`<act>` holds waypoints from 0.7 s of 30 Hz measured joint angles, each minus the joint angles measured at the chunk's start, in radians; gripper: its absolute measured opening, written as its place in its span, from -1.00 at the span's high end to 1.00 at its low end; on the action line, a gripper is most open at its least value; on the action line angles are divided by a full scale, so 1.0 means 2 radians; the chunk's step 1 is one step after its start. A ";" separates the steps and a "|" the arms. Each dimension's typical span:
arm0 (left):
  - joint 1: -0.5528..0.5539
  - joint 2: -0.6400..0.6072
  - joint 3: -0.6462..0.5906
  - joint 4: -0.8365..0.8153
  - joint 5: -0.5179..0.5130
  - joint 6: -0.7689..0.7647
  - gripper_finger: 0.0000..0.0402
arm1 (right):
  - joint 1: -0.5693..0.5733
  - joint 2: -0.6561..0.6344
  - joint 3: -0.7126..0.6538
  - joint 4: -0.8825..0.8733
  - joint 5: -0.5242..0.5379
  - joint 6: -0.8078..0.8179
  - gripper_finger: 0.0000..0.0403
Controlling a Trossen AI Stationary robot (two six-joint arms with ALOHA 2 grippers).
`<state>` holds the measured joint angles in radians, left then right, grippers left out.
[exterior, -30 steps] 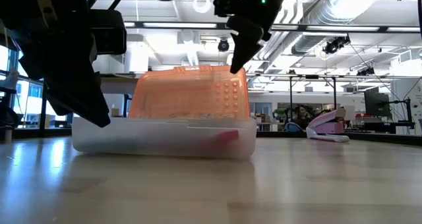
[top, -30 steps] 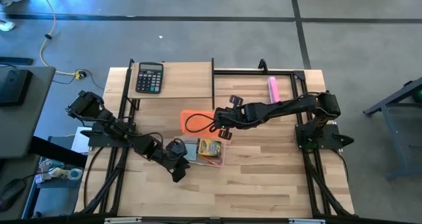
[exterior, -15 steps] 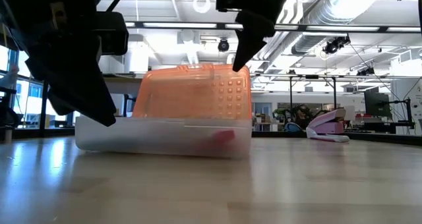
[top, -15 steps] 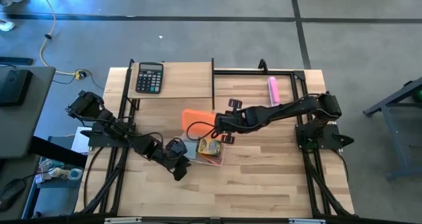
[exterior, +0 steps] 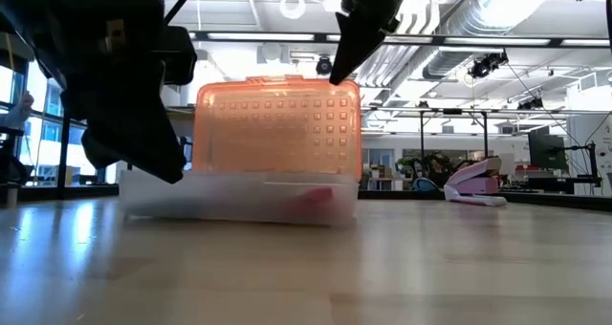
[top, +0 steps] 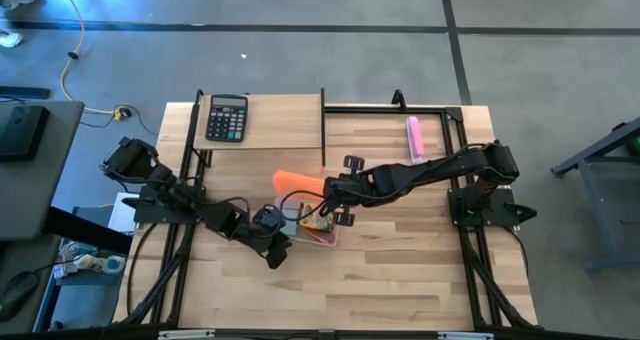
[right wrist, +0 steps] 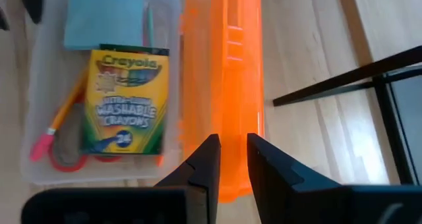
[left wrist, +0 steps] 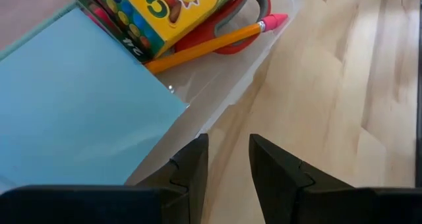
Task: Pack school essentials
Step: Close the orange supply box
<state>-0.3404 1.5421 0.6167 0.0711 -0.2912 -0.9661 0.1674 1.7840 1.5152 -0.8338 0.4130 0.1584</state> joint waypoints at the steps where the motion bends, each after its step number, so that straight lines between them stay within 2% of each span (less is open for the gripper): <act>1: 0.002 0.000 0.000 0.000 -0.001 0.000 0.50 | 0.000 0.000 0.000 0.000 -0.004 0.001 0.68; 8: 0.012 0.000 0.000 0.000 0.001 -0.002 0.50 | 0.005 0.000 0.000 -0.001 -0.023 0.036 0.68; 12: 0.019 0.000 0.000 0.000 -0.002 -0.001 0.50 | 0.017 0.003 -0.001 0.000 -0.056 0.063 0.68; 21: 0.018 0.000 0.000 0.000 0.017 0.000 0.50 | 0.026 0.003 -0.002 -0.001 -0.054 0.126 0.68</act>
<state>-0.3051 1.5429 0.6167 0.0719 -0.2564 -0.9660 0.2198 1.7897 1.5116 -0.8361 0.3045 0.4100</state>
